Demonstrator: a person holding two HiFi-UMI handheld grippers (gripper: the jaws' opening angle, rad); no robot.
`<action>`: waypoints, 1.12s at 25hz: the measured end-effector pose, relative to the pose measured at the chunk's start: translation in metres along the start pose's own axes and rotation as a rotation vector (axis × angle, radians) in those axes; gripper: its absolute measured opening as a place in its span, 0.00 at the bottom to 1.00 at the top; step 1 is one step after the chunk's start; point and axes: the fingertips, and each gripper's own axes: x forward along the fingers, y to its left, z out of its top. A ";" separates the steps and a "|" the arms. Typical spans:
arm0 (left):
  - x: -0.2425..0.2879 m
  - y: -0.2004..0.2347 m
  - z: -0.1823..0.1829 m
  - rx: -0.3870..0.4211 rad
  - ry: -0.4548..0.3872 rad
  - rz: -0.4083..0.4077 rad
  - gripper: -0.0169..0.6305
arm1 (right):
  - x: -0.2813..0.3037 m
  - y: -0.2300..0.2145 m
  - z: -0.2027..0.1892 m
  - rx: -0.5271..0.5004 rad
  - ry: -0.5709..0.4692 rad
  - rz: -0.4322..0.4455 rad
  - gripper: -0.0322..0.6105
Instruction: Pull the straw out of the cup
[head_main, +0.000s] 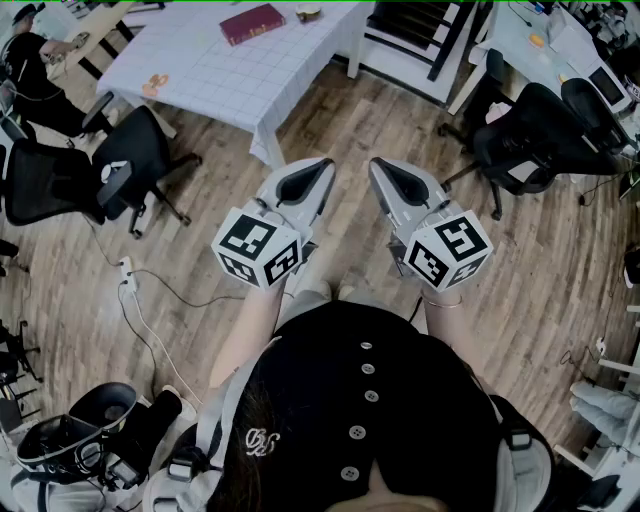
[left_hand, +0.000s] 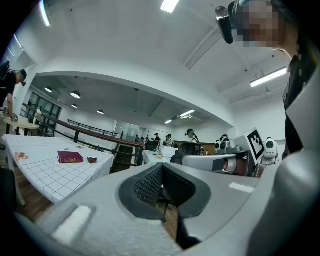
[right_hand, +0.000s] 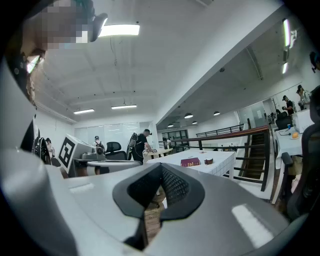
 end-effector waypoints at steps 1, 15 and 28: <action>0.000 0.001 -0.002 -0.001 0.002 0.001 0.02 | 0.002 0.001 -0.001 0.001 -0.001 0.001 0.05; 0.000 0.012 -0.004 -0.046 -0.031 -0.017 0.02 | 0.019 0.002 0.005 0.015 -0.048 -0.048 0.05; 0.000 0.031 -0.006 -0.025 -0.039 -0.095 0.02 | 0.049 0.008 -0.017 0.086 -0.050 -0.078 0.05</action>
